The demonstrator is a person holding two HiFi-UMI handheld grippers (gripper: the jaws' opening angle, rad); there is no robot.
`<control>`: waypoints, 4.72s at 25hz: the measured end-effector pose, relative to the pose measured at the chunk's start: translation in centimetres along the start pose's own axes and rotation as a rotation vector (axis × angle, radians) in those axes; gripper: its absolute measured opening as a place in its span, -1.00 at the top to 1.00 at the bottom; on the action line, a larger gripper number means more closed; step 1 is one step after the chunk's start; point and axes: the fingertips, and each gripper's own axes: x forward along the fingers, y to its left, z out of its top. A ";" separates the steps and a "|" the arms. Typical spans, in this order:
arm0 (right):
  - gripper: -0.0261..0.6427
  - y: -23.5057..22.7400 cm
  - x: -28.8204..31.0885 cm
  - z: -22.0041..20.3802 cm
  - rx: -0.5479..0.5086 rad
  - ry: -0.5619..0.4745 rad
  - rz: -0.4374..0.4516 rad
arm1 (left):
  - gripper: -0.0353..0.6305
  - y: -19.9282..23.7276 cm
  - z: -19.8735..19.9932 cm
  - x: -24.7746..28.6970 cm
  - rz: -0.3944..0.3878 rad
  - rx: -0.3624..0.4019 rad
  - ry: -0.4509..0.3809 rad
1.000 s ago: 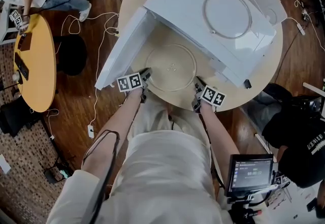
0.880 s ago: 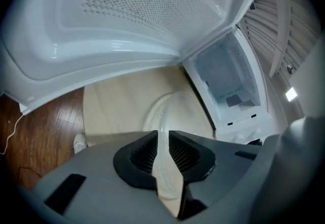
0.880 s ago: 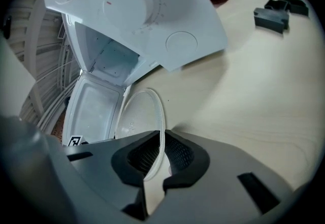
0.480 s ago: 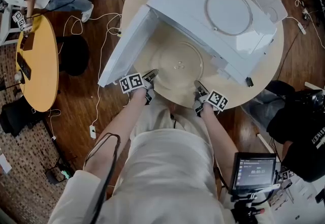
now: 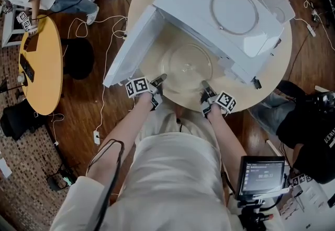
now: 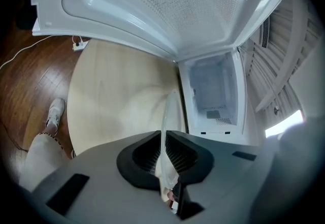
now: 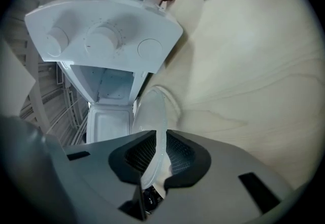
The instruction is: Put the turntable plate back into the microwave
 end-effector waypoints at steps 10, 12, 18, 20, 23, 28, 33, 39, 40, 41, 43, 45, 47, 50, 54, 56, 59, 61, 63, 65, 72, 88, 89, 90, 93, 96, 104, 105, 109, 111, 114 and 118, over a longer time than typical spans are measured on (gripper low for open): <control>0.80 1.1 -0.9 0.9 0.096 -0.023 0.116 | 0.78 -0.9 0.2 -0.1 -0.050 -0.037 -0.074; 0.80 1.4 -1.2 1.1 0.108 -0.036 0.135 | 0.78 -0.7 0.0 -0.2 -0.055 -0.050 -0.085; 0.82 2.4 -1.3 1.1 0.116 -0.040 0.166 | 0.78 -1.1 0.0 -1.0 -0.087 -0.055 -0.126; 0.82 2.7 -1.3 1.4 0.122 -0.040 0.174 | 0.78 -1.3 0.1 -1.0 -0.097 -0.052 -0.134; 0.82 3.3 -1.4 1.7 0.124 -0.043 0.194 | 0.78 -1.9 0.4 -1.1 -0.113 -0.055 -0.149; 0.82 4.8 -1.1 2.3 0.124 -0.048 0.227 | 0.78 -2.7 0.9 -1.3 -0.137 -0.055 -0.177; 0.81 5.3 -0.9 2.5 0.112 -0.046 0.236 | 0.78 -2.8 1.2 -1.6 -0.143 -0.056 -0.197; 0.82 6.6 -0.7 2.4 0.129 -0.053 0.250 | 0.78 -3.3 1.8 -2.4 -0.143 -0.059 -0.227; 0.81 6.8 -0.8 2.3 0.131 -0.056 0.250 | 0.78 -3.4 1.9 -2.5 -0.140 -0.060 -0.232; 0.81 7.0 -0.9 2.4 0.134 -0.060 0.252 | 0.78 -3.6 1.9 -2.7 -0.138 -0.061 -0.237; 0.81 7.6 -1.0 2.5 0.150 -0.072 0.267 | 0.78 -3.9 2.1 -2.9 -0.135 -0.063 -0.250; 0.81 8.5 -1.0 2.6 0.169 -0.085 0.287 | 0.78 -4.4 2.4 -3.2 -0.134 -0.065 -0.265; 0.81 9.4 -1.0 2.6 0.179 -0.095 0.304 | 0.78 -4.9 2.8 -3.6 -0.133 -0.067 -0.279; 0.81 10.0 -1.0 2.6 0.191 -0.107 0.321 | 0.78 -5.2 3.2 -3.8 -0.129 -0.061 -0.296; 0.81 10.7 -0.8 3.0 0.216 -0.129 0.338 | 0.78 -5.8 4.1 -3.7 -0.136 -0.055 -0.310; 0.81 10.9 -0.7 3.3 0.228 -0.140 0.343 | 0.78 -6.4 4.7 -3.5 -0.160 -0.059 -0.321; 0.81 10.4 -0.6 3.9 0.227 -0.155 0.336 | 0.78 -7.2 5.3 -3.0 -0.197 -0.073 -0.332; 0.81 9.9 -0.6 4.2 0.220 -0.161 0.328 | 0.78 -7.5 5.6 -2.5 -0.208 -0.077 -0.334; 0.81 10.2 -0.5 4.6 0.222 -0.166 0.344 | 0.78 -7.6 5.8 -2.2 -0.211 -0.082 -0.335; 0.81 10.5 -0.4 4.7 0.228 -0.172 0.354 | 0.78 -7.7 5.9 -2.1 -0.209 -0.087 -0.335; 0.81 11.7 -0.1 4.7 0.219 -0.194 0.382 | 0.78 -7.8 6.7 -2.3 -0.182 -0.058 -0.334; 0.81 13.1 0.2 5.6 0.122 -0.245 0.436 | 0.78 -8.8 8.4 -0.4 -0.117 0.084 -0.310; 0.81 13.1 0.2 5.7 0.108 -0.248 0.437 | 0.78 -8.6 8.4 -0.3 -0.119 0.081 -0.307; 0.81 13.1 0.2 5.8 0.097 -0.248 0.438 | 0.78 -8.4 8.3 -0.2 -0.120 0.076 -0.303; 0.81 13.3 0.3 6.0 0.066 -0.243 0.441 | 0.78 -7.8 8.0 0.0 -0.128 0.061 -0.281; 0.81 13.0 0.2 6.1 0.056 -0.241 0.433 | 0.77 -7.6 7.5 -0.2 -0.157 0.050 -0.253; 0.81 13.2 0.0 6.0 0.084 -0.270 0.450 | 0.77 -8.3 8.0 -0.2 -0.172 0.061 -0.258; 0.81 13.1 0.0 6.0 0.088 -0.275 0.449 | 0.78 -8.6 8.2 -0.1 -0.177 0.061 -0.267; 0.81 13.1 0.2 6.3 0.098 -0.294 0.452 | 0.78 -9.4 9.0 0.1 -0.196 0.083 -0.297; 0.81 13.4 0.4 6.3 0.096 -0.300 0.456 | 0.78 -9.6 9.5 0.1 -0.206 0.084 -0.315; 0.81 13.6 0.6 6.5 0.091 -0.306 0.453 | 0.78 -9.6 9.7 0.2 -0.218 0.062 -0.338; 0.81 14.4 1.0 6.6 0.098 -0.322 0.453 | 0.78 -9.8 10.3 0.0 -0.226 0.064 -0.355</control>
